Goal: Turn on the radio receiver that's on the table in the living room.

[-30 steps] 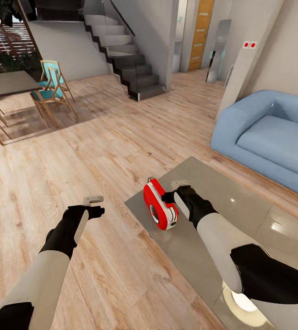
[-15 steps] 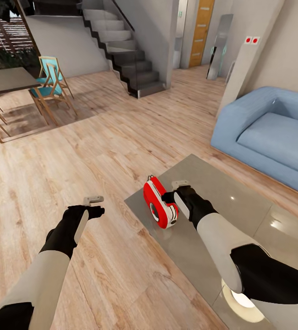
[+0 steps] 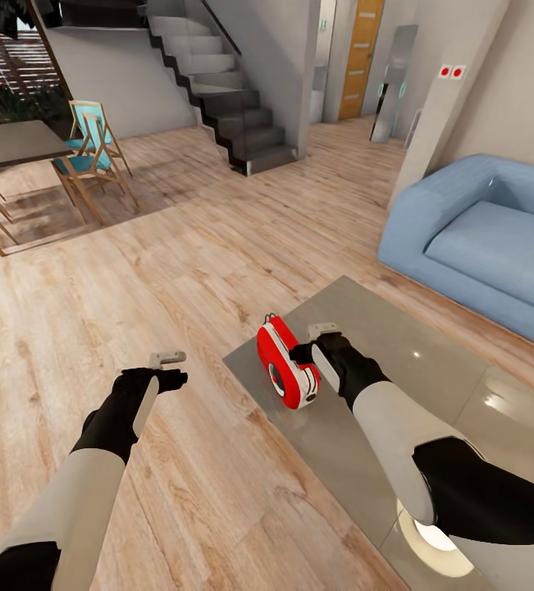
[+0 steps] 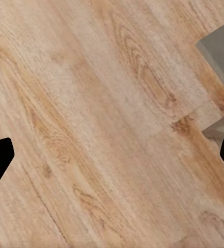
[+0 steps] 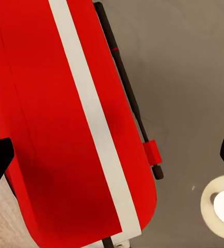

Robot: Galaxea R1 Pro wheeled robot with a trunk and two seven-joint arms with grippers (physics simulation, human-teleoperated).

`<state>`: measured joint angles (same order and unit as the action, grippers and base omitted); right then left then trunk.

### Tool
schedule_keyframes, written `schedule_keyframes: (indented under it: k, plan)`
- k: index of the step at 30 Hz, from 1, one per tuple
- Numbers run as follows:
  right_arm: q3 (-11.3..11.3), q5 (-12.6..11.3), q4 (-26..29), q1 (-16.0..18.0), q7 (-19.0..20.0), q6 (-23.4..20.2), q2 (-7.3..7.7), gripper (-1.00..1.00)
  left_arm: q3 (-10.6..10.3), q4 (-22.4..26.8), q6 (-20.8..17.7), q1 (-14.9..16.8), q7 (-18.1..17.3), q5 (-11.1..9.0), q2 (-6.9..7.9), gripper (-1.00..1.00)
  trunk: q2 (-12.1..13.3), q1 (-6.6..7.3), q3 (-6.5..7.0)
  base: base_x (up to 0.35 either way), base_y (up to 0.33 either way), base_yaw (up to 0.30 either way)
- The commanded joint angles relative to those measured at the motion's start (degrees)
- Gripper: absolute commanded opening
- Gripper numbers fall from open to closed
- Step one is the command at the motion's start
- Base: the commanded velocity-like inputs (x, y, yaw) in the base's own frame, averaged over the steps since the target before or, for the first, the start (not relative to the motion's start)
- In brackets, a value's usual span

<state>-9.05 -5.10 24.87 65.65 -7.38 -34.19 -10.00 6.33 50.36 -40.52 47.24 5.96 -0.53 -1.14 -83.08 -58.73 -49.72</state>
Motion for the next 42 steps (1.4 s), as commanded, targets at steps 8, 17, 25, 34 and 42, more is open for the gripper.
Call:
schedule_keyframes:
  k: [8,17,25,34,42]
  plan:
    - [-0.1,0.0,0.0,0.0,0.0,0.0,0.00,1.00,0.0,0.0,0.0,0.0,0.0,0.0,0.00,1.00,0.0,0.00,0.00,0.000,0.000,0.000]
    - [-0.1,0.0,0.0,0.0,0.0,0.1,0.00,1.00,0.0,0.1,0.0,0.0,0.0,0.0,0.00,1.00,0.0,0.00,0.00,0.000,0.000,0.000]
    - [-0.2,0.0,0.0,0.0,0.1,0.1,0.00,1.00,0.0,0.1,0.0,0.0,0.0,0.0,0.00,1.00,0.0,0.00,0.00,0.000,0.000,0.000]
    - [-0.2,0.0,0.0,0.0,0.1,0.1,0.00,1.00,0.0,0.1,0.0,0.0,0.0,0.0,0.01,1.00,0.0,0.00,0.00,0.000,0.000,0.000]
    - [-0.2,-0.1,0.0,0.0,0.1,0.1,0.00,1.00,0.0,0.1,0.0,0.0,0.0,0.0,0.01,1.00,0.0,0.00,0.00,0.000,0.000,0.000]
